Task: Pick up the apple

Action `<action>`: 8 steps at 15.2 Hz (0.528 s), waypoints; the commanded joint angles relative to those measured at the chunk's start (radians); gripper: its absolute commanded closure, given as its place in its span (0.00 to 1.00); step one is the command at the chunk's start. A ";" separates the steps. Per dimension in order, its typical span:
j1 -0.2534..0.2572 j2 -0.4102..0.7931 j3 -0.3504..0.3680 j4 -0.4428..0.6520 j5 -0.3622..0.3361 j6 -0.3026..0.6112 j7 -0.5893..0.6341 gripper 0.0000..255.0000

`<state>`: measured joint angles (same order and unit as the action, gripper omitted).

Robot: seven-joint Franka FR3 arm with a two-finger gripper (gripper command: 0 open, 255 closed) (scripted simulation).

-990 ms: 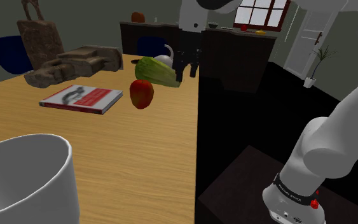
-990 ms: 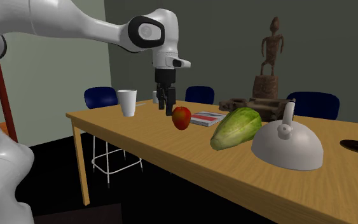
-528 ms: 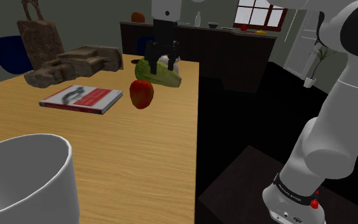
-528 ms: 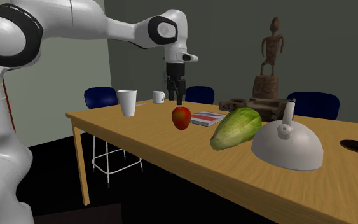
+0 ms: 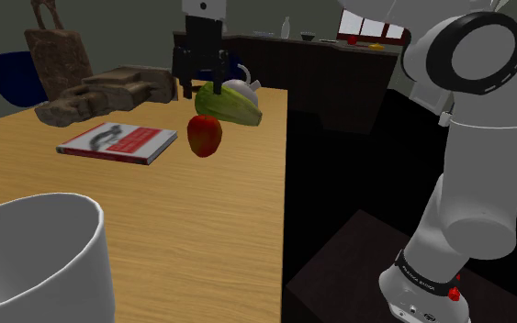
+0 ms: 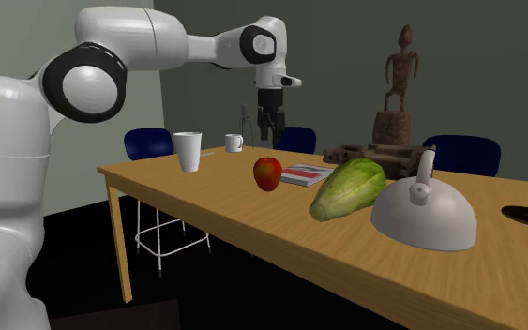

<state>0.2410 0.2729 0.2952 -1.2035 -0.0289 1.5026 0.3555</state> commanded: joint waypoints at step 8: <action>-0.010 -0.032 -0.002 -0.131 0.010 0.101 -0.006 1.00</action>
<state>0.2314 0.2411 0.2937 -1.3324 -0.0192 1.6012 0.3498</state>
